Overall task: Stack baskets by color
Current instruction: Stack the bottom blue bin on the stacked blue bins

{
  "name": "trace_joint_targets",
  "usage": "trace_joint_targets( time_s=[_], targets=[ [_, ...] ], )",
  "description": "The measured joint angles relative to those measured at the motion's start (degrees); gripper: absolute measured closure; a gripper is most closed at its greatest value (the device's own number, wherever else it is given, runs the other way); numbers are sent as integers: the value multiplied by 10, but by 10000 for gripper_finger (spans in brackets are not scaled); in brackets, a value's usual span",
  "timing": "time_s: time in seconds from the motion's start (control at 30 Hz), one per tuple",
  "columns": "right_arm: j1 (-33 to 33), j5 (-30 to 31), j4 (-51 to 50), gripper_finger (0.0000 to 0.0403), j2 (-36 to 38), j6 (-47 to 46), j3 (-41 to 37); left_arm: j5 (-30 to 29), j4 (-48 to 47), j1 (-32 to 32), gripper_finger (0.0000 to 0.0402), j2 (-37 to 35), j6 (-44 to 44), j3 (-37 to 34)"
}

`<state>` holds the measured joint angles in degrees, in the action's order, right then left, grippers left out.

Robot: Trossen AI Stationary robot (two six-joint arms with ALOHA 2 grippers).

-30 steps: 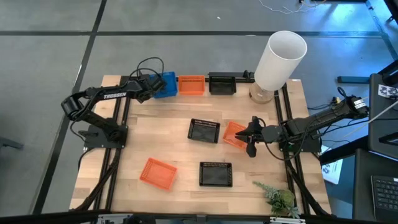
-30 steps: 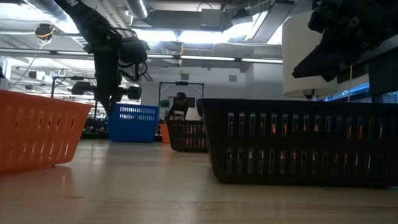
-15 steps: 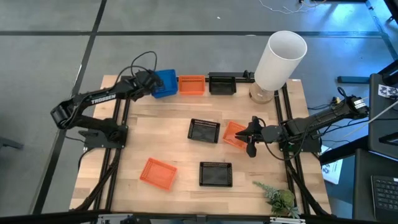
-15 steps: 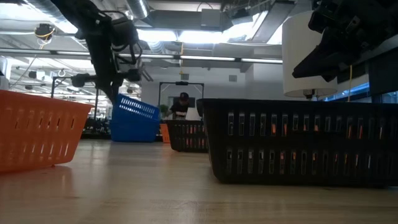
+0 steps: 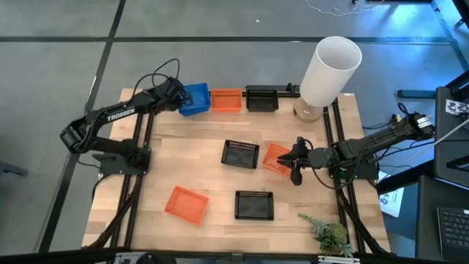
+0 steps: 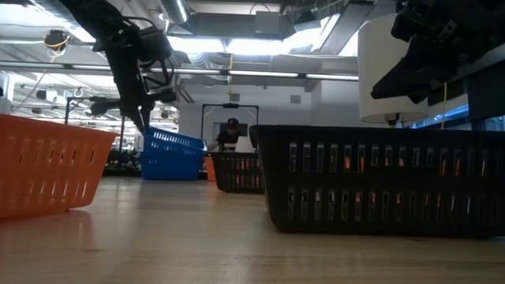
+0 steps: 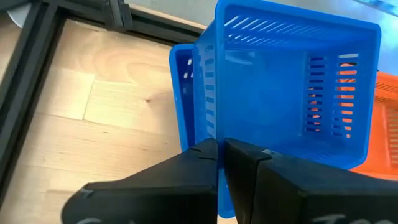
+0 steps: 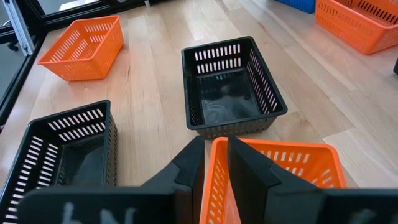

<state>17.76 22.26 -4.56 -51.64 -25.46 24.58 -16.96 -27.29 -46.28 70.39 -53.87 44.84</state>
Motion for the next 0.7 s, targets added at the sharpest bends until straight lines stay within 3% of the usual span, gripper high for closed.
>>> trace_joint_targets(
  time_s=[0.27,0.7],
  targets=[
    [0,0,0,333,0,0,0,32,0,-19,388,0,0,0],
    [0,0,0,333,0,0,0,10,-1,-20,332,0,4,0]
  ],
)
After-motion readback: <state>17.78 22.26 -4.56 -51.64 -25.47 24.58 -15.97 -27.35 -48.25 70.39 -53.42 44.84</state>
